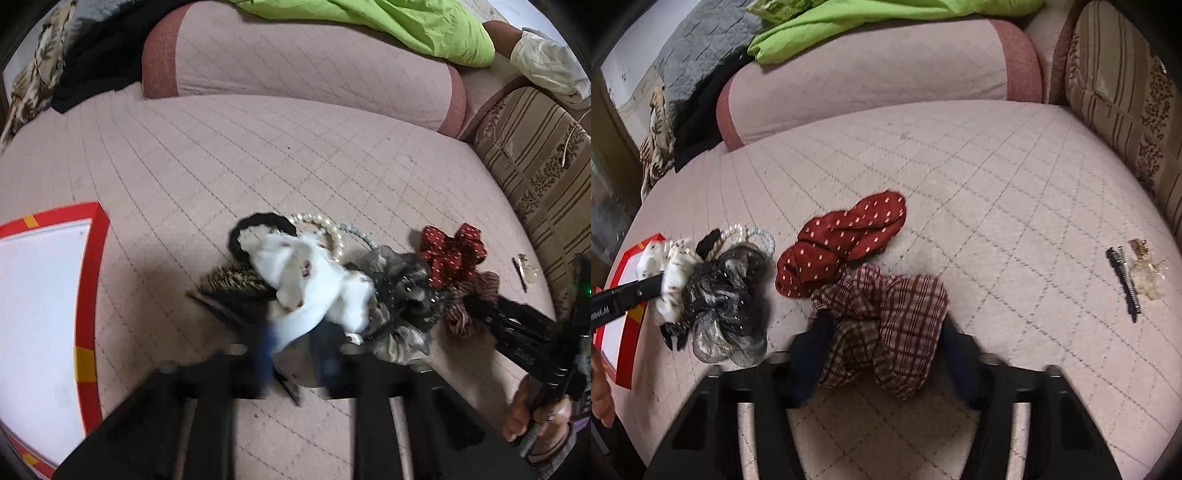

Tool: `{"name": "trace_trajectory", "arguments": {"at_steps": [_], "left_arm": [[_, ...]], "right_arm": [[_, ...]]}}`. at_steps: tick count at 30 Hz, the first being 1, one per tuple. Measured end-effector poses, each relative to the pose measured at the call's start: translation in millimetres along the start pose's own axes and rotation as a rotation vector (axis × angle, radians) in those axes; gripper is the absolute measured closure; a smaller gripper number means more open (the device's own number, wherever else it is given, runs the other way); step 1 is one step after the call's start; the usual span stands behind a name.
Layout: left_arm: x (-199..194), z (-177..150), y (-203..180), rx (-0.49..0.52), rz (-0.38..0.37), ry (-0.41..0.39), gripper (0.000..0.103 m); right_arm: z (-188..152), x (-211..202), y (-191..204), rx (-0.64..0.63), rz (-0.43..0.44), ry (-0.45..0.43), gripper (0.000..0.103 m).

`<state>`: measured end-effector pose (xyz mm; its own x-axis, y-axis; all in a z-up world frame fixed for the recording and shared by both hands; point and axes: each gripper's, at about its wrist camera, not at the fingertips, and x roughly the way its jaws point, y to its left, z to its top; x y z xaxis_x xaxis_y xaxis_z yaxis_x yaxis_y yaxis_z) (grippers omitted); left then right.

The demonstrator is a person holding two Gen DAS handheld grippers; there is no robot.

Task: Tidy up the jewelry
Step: 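Grasp the red plaid scrunchie with the right tool while the left tool grasps the white cherry scrunchie, then carry both scrunchies over the red-rimmed tray and open both tools to drop them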

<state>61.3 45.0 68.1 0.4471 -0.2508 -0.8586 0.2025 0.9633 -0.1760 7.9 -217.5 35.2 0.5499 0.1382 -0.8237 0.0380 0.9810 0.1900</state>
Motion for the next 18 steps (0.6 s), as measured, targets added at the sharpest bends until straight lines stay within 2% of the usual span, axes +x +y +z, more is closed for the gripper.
{"name": "trace_trajectory", "arguments": {"at_steps": [1, 2, 4, 11, 16, 18], "left_arm": [[-3.3, -1.2, -0.8, 0.002, 0.004, -0.007, 0.09], [-7.5, -3.3, -2.6, 0.007, 0.011, -0.013, 0.091], [-17.3, -7.7, -3.6, 0.001, 0.005, -0.021, 0.093], [-76.3, -30.4, 0.3, -0.037, -0.069, -0.096, 0.094], [-100.2, -43.8, 12.6, -0.089, -0.137, -0.11, 0.094], [-108.8, -50.8, 18.2, -0.1, -0.112, -0.126, 0.094]], "right_arm": [[-0.3, 2.4, 0.6, 0.0, 0.007, 0.012, 0.076], [-1.4, 3.2, 0.6, 0.01, 0.026, 0.021, 0.082], [-1.7, -0.2, 0.4, 0.018, 0.035, 0.018, 0.085], [-7.2, -26.4, 4.0, 0.032, 0.05, -0.02, 0.086], [-15.5, -43.7, 8.6, 0.038, 0.097, -0.033, 0.086], [-18.3, -51.0, 14.6, 0.024, 0.109, -0.048, 0.086]]}}
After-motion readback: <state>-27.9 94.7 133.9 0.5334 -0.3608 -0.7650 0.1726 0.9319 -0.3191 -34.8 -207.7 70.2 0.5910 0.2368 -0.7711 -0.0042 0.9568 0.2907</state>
